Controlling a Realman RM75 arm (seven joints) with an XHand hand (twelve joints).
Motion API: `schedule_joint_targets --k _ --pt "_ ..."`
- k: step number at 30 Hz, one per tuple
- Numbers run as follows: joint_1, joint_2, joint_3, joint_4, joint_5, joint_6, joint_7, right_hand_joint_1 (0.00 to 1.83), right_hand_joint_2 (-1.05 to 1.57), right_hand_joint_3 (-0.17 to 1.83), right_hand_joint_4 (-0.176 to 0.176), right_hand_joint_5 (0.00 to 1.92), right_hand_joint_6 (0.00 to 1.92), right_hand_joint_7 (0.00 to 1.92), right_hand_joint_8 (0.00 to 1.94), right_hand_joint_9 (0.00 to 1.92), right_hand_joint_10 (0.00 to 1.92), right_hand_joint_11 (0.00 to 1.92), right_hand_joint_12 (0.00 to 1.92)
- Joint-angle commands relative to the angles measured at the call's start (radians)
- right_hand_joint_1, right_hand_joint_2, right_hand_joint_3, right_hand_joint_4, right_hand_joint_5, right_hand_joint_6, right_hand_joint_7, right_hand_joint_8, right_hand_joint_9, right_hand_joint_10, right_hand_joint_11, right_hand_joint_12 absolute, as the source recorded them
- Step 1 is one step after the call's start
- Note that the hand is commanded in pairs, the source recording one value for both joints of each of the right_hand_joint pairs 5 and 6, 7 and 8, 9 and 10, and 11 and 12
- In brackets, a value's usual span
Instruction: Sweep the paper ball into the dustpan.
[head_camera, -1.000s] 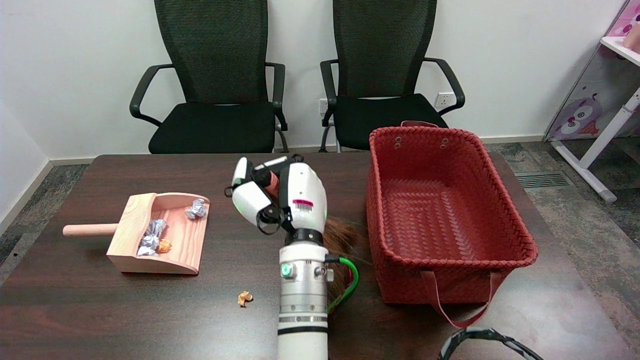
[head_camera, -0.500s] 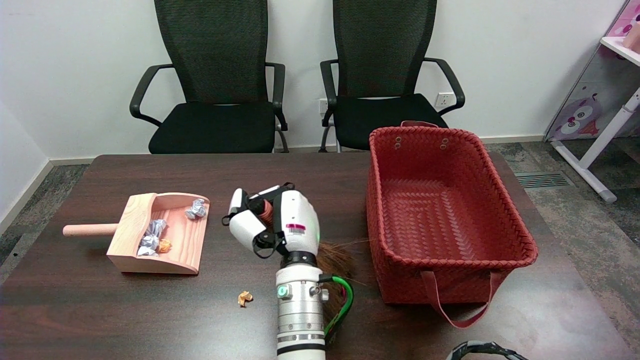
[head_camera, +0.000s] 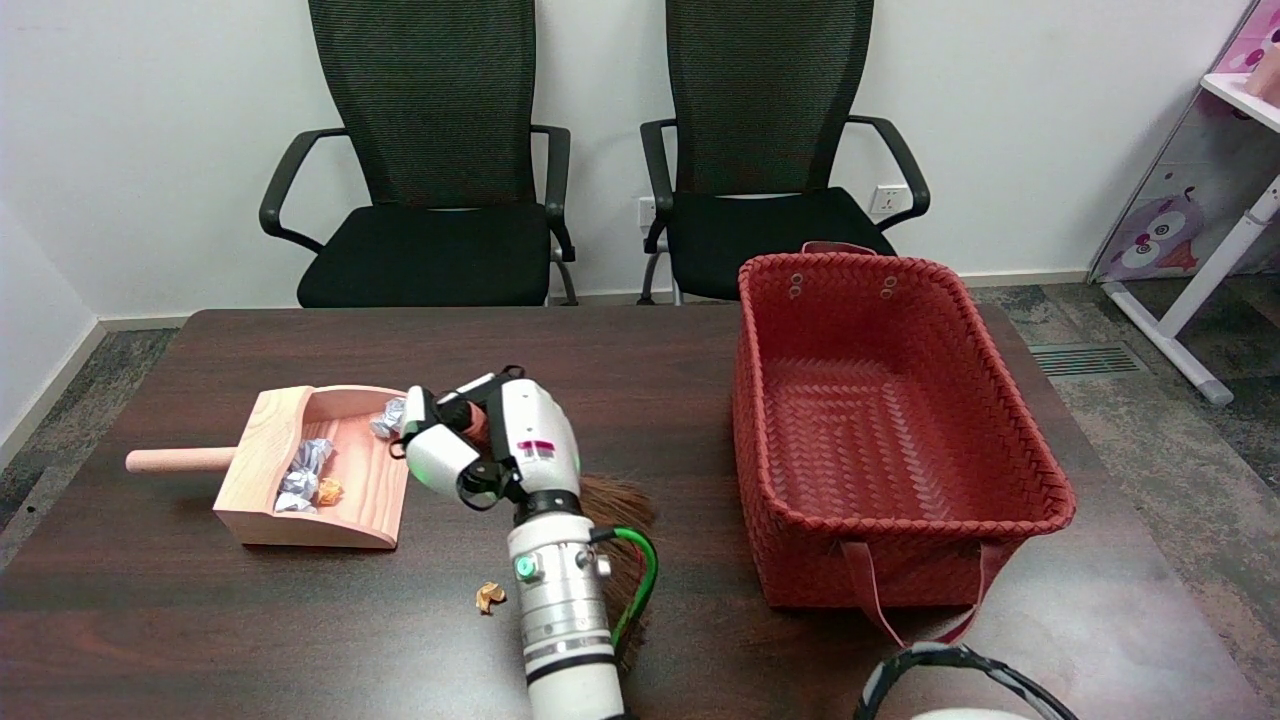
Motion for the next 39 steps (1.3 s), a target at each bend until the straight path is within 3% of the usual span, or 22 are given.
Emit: schedule_joint_targets --k 1,15,22,28,39 --pt "0.159 -0.062 0.008 0.247 0.007 -0.16 0.256 0.8 1.57 1.83 0.069 1.92 1.92 1.92 1.92 1.92 1.92 1.92 1.92" --pt "0.313 -0.076 0.036 0.374 0.048 -0.261 0.607 0.73 1.57 1.83 0.057 1.92 1.92 1.92 1.92 1.92 1.92 1.92 1.92" --pt "0.392 -0.07 0.035 0.433 0.073 -0.28 0.903 0.69 1.47 1.83 0.049 1.92 1.92 1.92 1.92 1.92 1.92 1.92 1.92" --pt "0.439 -0.027 0.029 0.448 0.071 -0.269 0.951 0.67 1.44 1.83 0.042 1.92 1.92 1.92 1.92 1.92 1.92 1.92 1.92" --pt "0.493 -0.006 0.032 0.435 0.073 -0.255 1.032 0.65 1.44 1.57 0.038 1.92 1.92 1.92 1.92 1.92 1.92 1.92 1.92"
